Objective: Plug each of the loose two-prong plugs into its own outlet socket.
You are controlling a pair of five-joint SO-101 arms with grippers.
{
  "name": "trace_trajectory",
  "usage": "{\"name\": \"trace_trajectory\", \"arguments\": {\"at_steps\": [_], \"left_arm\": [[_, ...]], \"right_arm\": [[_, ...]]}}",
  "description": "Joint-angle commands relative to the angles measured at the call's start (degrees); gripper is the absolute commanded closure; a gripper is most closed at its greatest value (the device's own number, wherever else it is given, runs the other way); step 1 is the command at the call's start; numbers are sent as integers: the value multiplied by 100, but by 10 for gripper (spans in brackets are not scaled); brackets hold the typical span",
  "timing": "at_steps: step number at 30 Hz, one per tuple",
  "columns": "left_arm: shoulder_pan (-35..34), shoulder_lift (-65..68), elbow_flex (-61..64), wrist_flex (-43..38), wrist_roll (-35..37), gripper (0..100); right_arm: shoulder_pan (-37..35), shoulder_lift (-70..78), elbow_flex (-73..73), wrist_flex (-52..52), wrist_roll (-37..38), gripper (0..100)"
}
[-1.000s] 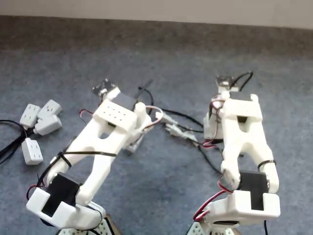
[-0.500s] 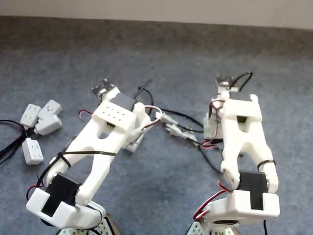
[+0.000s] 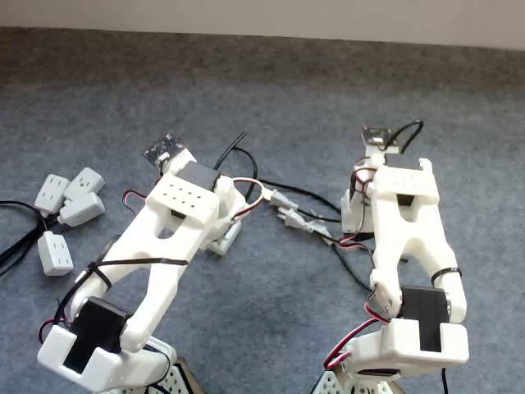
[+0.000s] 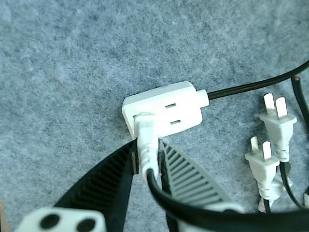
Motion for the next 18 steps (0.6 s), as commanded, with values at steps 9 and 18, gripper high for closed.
{"name": "trace_trajectory", "arguments": {"at_steps": [9,18], "left_arm": [[-101,-13,-22,176,44,993],[-110,-13,-31,369,879,992]], "right_arm": [[31,-57,4,-66,-53,992],[40,-57,-4,-66,-53,992]]}}
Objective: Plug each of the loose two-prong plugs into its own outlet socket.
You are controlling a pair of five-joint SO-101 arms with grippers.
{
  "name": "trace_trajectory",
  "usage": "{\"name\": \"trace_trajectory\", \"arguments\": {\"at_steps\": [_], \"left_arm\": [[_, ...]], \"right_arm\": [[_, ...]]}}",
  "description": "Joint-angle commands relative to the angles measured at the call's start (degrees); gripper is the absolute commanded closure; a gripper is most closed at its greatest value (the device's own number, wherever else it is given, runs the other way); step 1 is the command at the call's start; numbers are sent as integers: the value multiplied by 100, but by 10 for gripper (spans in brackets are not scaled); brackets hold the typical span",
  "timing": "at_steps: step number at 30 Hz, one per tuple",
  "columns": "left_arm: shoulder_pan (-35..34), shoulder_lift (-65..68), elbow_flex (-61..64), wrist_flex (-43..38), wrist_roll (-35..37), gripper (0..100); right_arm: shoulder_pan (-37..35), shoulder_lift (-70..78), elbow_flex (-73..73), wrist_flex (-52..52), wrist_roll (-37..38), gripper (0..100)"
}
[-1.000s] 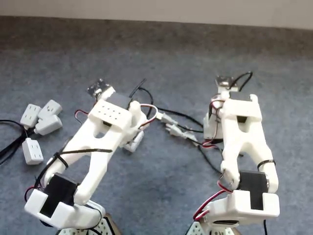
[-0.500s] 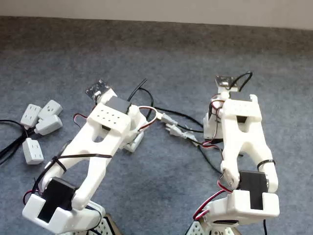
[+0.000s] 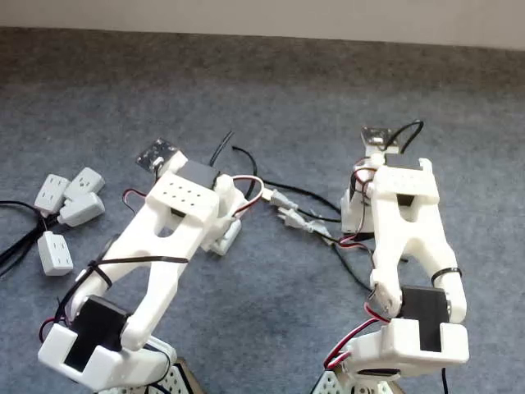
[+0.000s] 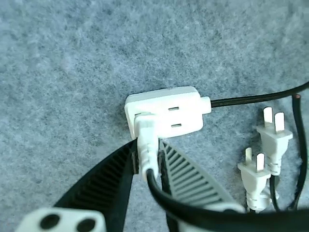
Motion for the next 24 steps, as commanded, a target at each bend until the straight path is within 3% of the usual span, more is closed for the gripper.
{"name": "trace_trajectory", "arguments": {"at_steps": [1,10,14,19,24], "left_arm": [[-66,-40,22,264,158,992],[-110,31,48,316,141,991],[-312,31,277,-105,44,990],[-629,40,813,-1037,-1723,990],[-629,40,1200,-1556,-2382,990]], "right_arm": [[40,-57,-4,-66,-62,992],[48,-57,-4,-66,-62,992],[48,-57,4,-66,-62,992],[48,-57,13,-66,-62,992],[48,-57,13,-66,-62,992]]}}
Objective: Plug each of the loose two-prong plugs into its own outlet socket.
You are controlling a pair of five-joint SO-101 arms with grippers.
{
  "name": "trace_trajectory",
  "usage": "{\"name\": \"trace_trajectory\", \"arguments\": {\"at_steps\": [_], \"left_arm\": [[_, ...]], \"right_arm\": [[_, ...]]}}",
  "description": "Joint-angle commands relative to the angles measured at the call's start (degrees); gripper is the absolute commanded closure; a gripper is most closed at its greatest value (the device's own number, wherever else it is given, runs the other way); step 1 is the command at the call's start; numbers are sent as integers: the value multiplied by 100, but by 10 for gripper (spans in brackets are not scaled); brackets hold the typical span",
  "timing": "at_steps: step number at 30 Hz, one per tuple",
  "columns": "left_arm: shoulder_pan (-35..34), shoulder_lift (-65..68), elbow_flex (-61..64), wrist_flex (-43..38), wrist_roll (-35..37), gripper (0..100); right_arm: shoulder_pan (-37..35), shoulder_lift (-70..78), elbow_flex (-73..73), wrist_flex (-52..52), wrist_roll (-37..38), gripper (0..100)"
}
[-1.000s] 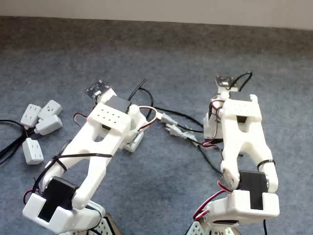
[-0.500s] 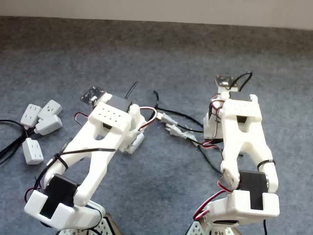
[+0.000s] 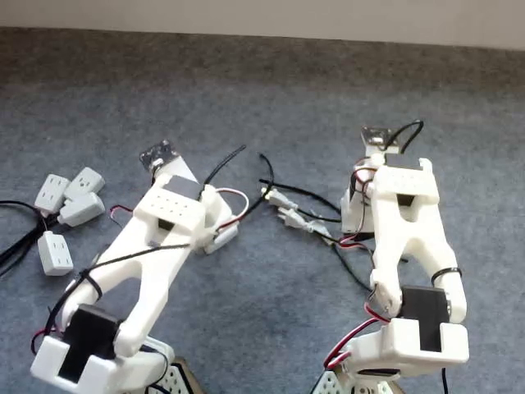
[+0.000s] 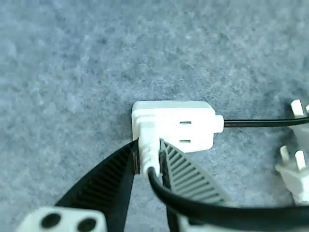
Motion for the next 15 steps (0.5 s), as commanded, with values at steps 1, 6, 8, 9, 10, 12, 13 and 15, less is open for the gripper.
{"name": "trace_trajectory", "arguments": {"at_steps": [1,6,8,9,10,12,13,15], "left_arm": [[-171,40,163,-413,-642,989],[-215,-31,127,-413,-1767,984],[-233,-40,57,-404,-2426,941],[-303,-40,22,-396,-2778,907],[-391,-40,-13,-325,-3095,867],[-620,-40,-136,-114,-3657,791],[-752,-40,-251,18,-3912,761],[-1033,-40,-532,273,-4396,718]], "right_arm": [[48,-57,22,-66,-62,992],[48,-57,31,-66,-62,992],[48,-57,31,-66,-62,992],[48,-57,31,-66,-62,992],[48,-57,31,-66,-62,992],[48,-57,31,-66,-62,992],[48,-57,31,-66,-62,992],[48,-57,31,-66,-62,992]]}}
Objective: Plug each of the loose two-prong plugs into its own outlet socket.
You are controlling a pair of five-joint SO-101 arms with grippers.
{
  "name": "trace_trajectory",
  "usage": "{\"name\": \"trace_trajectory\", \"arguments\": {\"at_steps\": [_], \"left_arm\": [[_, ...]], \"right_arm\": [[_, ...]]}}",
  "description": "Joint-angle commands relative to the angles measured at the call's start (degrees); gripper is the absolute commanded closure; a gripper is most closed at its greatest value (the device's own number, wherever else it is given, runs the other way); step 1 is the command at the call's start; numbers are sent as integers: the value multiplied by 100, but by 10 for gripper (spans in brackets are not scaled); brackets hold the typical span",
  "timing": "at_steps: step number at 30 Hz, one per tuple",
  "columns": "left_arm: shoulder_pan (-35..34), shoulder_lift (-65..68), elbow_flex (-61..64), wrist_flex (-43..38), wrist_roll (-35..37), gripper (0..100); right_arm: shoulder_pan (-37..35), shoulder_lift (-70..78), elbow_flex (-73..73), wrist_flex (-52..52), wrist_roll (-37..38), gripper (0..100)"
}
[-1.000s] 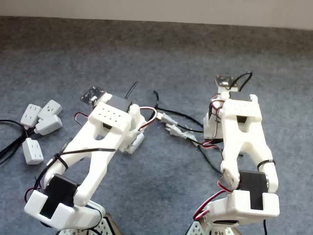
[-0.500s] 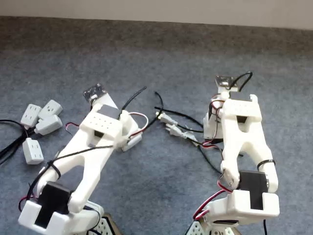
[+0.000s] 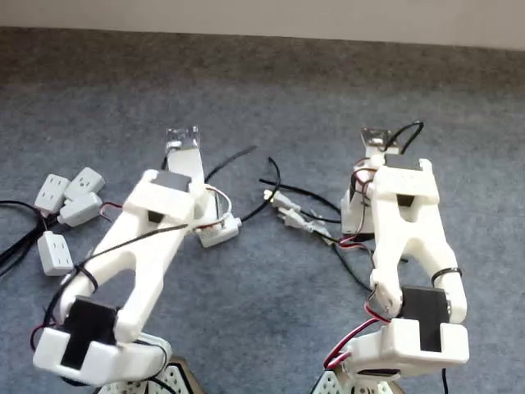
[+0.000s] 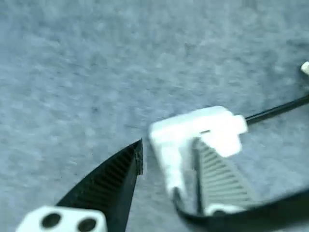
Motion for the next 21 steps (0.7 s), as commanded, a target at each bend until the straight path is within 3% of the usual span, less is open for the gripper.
{"name": "trace_trajectory", "arguments": {"at_steps": [1,8,13,21], "left_arm": [[-620,-48,-585,501,-1196,711],[-875,13,-1631,1116,-3138,709],[-268,22,-1666,1275,-4905,709],[602,22,-1191,1266,-6875,709]], "right_arm": [[48,-57,-4,-57,-62,992],[48,-57,-4,-57,-62,992],[48,-57,-4,-57,-62,992],[48,-57,-4,-57,-62,992]]}}
